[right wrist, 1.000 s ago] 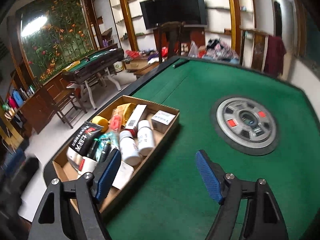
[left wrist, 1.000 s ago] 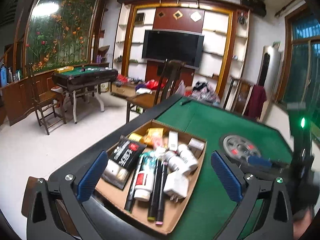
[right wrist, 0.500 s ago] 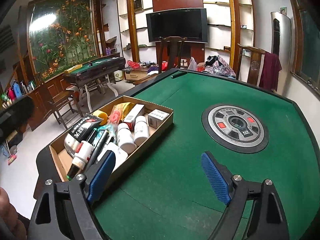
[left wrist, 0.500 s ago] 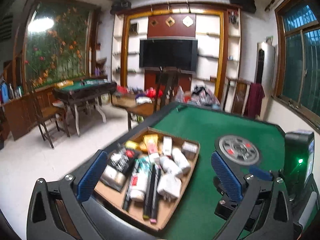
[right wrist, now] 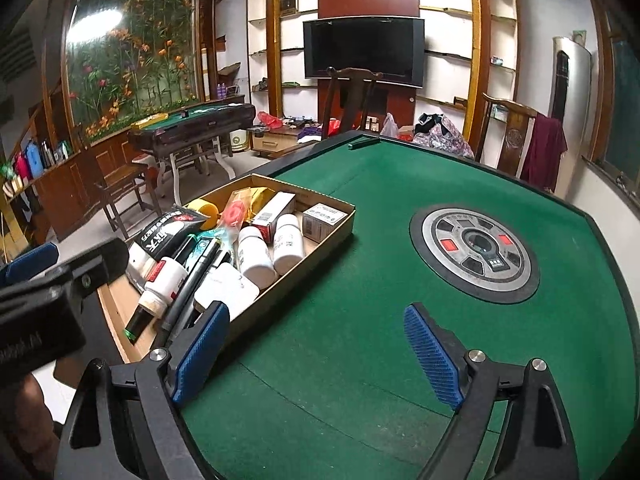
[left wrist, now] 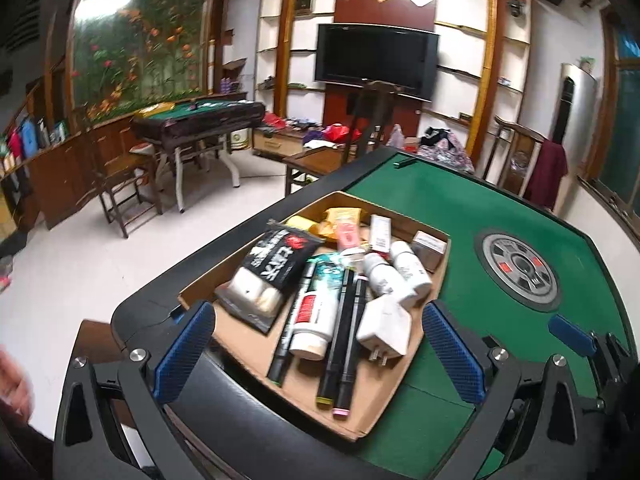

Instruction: Organize objects

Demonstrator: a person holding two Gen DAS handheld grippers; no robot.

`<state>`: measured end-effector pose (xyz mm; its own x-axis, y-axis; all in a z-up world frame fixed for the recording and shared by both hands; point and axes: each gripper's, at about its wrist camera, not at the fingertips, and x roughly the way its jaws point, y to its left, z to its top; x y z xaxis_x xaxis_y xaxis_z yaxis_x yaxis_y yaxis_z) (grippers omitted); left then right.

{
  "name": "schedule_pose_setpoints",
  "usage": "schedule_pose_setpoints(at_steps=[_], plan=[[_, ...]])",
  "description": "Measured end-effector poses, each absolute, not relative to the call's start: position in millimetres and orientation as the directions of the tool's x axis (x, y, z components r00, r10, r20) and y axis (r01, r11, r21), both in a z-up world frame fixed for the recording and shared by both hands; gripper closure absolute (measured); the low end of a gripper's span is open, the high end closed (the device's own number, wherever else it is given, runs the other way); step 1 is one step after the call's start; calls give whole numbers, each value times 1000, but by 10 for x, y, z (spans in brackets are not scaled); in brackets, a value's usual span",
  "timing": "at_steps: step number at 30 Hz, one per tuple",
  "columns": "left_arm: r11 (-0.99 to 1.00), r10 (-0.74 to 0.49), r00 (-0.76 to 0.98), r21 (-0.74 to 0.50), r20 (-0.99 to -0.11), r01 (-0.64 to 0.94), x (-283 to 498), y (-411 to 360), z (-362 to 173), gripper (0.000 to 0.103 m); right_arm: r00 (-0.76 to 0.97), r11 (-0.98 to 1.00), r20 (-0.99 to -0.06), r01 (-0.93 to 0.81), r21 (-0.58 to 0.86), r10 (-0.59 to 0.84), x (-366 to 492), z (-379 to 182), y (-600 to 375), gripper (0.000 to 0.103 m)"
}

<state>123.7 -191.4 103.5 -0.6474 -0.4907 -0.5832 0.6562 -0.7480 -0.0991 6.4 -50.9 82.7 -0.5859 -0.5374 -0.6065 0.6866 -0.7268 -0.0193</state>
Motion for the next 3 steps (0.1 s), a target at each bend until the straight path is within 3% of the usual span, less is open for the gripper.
schedule_pose_setpoints(at_steps=[3], plan=[[-747, -468, -648, -122, -601, 653, 1247, -1955, 1019, 0, -583, -722, -610, 692, -25, -537, 81, 818, -550, 10]])
